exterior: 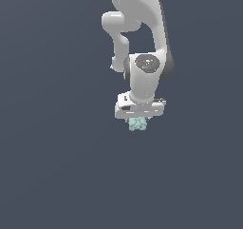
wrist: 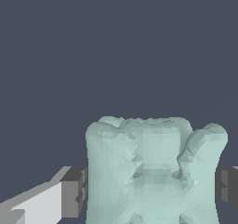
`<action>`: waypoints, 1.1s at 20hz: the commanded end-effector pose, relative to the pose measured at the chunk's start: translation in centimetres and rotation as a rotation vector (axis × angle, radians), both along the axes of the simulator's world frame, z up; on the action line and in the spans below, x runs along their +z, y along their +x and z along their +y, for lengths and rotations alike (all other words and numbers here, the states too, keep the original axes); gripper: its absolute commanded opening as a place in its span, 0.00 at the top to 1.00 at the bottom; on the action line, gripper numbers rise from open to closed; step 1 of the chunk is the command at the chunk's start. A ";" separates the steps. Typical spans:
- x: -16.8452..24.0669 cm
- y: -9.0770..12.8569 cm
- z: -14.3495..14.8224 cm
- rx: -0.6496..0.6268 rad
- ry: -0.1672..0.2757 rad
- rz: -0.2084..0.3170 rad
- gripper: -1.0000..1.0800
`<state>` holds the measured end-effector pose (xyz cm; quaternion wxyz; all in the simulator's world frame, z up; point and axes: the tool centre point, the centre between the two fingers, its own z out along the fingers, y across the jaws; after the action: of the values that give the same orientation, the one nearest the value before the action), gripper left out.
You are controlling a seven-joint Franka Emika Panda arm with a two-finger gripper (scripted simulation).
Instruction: Pick up the object and move it to a goal position.
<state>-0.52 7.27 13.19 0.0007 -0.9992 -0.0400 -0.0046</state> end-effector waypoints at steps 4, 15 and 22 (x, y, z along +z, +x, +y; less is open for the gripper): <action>3.2 3.2 -0.8 0.001 0.000 0.002 1.00; 8.1 8.5 -2.1 0.001 -0.001 0.005 1.00; 10.5 11.2 -2.7 0.001 -0.001 0.007 1.00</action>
<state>10.16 4.65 23.21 0.0003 -0.9992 -0.0405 -0.0014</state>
